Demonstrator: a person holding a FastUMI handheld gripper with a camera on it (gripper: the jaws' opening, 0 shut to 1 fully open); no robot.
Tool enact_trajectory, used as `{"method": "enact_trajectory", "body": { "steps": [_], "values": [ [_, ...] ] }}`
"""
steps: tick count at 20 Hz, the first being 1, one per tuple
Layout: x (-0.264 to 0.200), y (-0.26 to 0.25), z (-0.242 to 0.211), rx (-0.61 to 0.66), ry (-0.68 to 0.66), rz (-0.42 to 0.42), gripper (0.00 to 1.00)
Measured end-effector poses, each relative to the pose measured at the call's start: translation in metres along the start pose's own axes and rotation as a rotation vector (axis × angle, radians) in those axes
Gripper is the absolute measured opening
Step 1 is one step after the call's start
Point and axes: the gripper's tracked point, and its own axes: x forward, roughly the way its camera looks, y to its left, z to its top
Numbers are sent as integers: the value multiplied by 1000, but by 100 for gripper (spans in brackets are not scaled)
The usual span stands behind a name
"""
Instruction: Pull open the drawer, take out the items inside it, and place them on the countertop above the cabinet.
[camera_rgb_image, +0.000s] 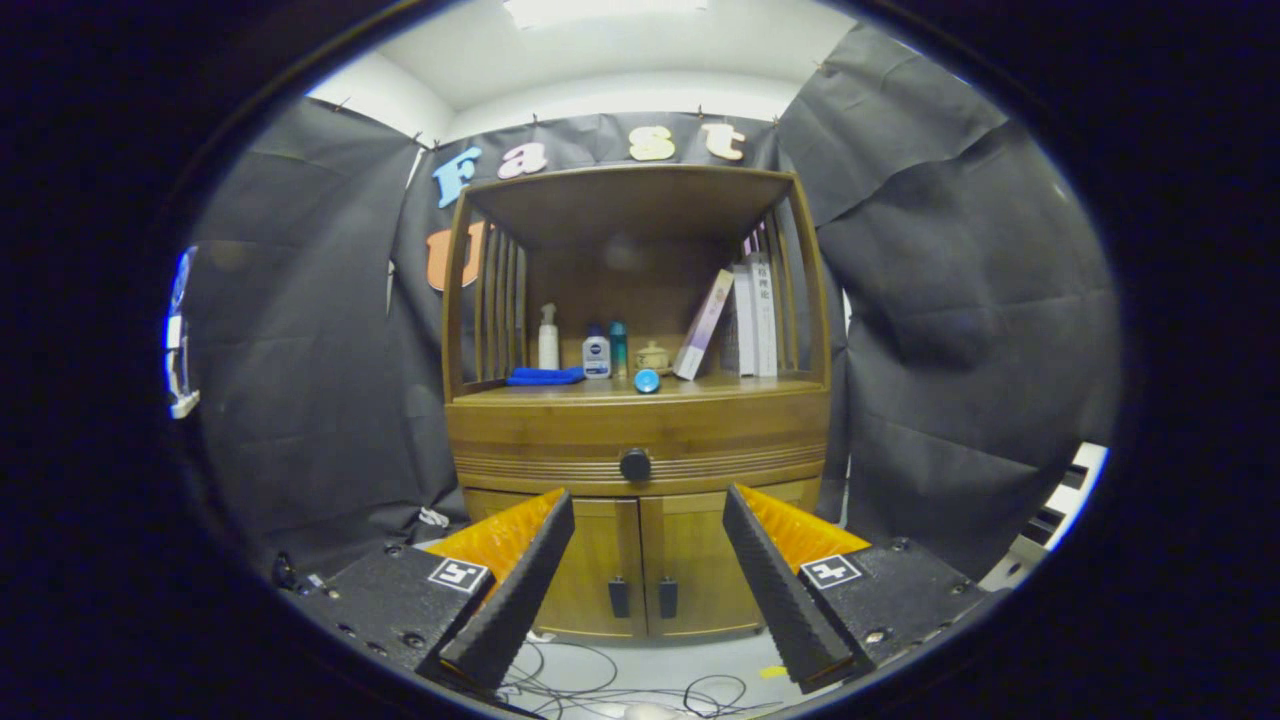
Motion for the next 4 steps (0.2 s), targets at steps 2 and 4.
{"method": "enact_trajectory", "body": {
  "steps": [2,4],
  "values": [
    [-3,0,9,4,-14,1,99],
    [-5,0,10,4,-14,5,98]
  ]
}}
